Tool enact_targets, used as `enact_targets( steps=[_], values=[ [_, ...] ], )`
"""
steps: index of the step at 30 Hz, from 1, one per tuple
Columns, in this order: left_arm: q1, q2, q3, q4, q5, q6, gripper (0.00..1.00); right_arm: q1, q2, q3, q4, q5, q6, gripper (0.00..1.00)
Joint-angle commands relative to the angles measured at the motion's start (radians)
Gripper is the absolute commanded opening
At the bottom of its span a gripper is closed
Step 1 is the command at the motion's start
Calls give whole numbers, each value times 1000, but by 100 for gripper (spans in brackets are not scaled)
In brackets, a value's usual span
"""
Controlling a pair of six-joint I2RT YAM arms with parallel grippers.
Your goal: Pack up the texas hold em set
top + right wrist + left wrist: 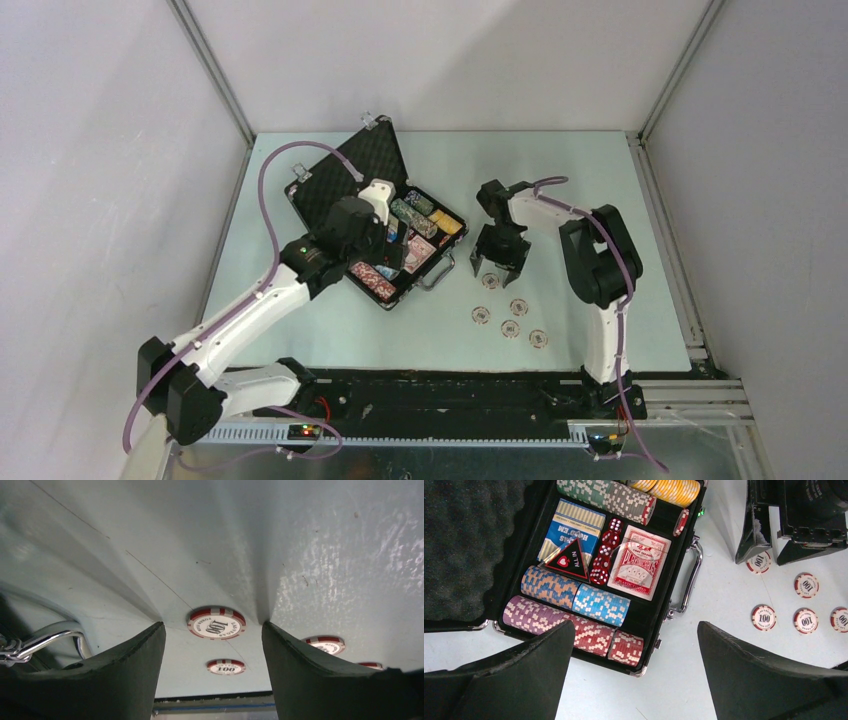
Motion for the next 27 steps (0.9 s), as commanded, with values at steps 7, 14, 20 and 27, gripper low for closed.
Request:
enact_targets(
  steps=[7,14,20,27],
  values=[
    [14,-9,-13,40,5,-6,100,-5,54,28,-31,32,29,72],
    [19,4,-17,35,10,-12,100,0,100,34,-77,40,52,68],
    [21,2,-19,34,11,-14,100,-2,127,51,-90,51,78,64],
    [26,-1,-23,35,15,-10,100,-8,130,63,-93,65,82,38]
  ],
)
